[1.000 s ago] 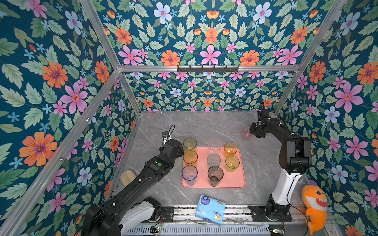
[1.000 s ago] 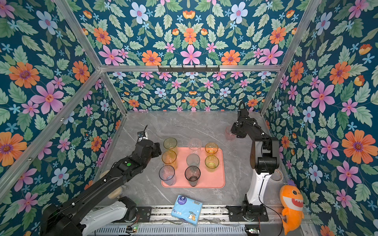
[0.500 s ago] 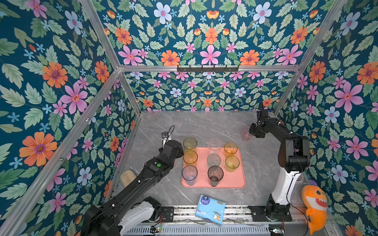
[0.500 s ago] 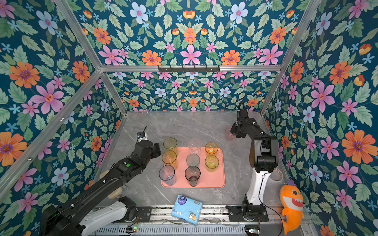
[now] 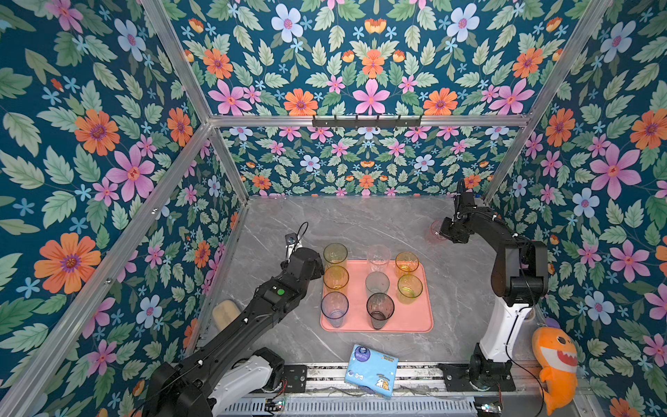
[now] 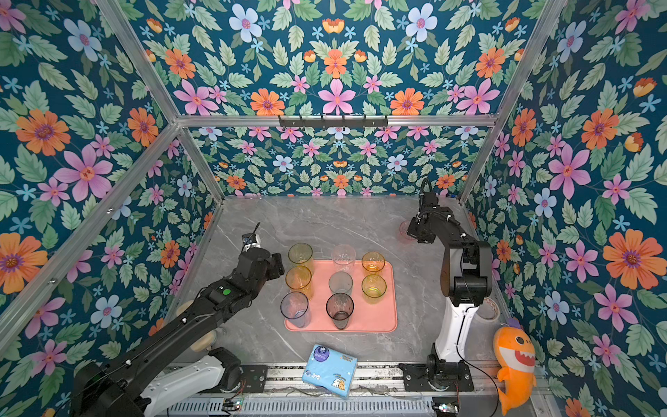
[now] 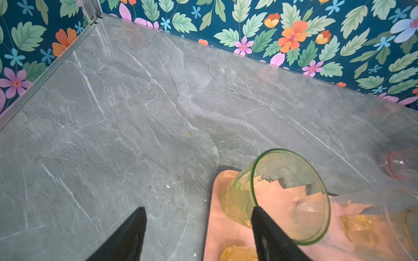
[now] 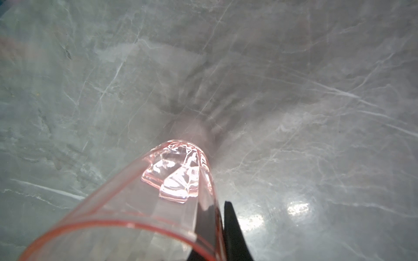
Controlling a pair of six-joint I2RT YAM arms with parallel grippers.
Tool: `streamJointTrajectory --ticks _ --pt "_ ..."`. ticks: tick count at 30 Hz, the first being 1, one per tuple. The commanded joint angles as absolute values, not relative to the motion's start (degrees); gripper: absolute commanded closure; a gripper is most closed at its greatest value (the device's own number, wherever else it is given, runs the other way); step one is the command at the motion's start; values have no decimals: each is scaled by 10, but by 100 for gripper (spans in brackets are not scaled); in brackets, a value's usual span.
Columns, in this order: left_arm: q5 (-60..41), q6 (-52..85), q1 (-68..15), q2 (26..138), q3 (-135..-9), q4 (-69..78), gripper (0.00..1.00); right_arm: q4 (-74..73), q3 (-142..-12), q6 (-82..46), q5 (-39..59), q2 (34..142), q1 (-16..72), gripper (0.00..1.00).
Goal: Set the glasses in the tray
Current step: 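Lift the pink cup with the right gripper and carry it over the tray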
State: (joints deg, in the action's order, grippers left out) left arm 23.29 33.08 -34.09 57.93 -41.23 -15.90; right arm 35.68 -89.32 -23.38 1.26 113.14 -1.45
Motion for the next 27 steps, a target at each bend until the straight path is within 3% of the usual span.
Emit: streamJointTrajectory --ticks 1,27 --pt "236 335 -340 580 -410 -156 24 372 -897 -232 16 1115 -14 95" --pt "226 336 -340 552 -398 -152 24 523 -881 -212 34 891 29 96"
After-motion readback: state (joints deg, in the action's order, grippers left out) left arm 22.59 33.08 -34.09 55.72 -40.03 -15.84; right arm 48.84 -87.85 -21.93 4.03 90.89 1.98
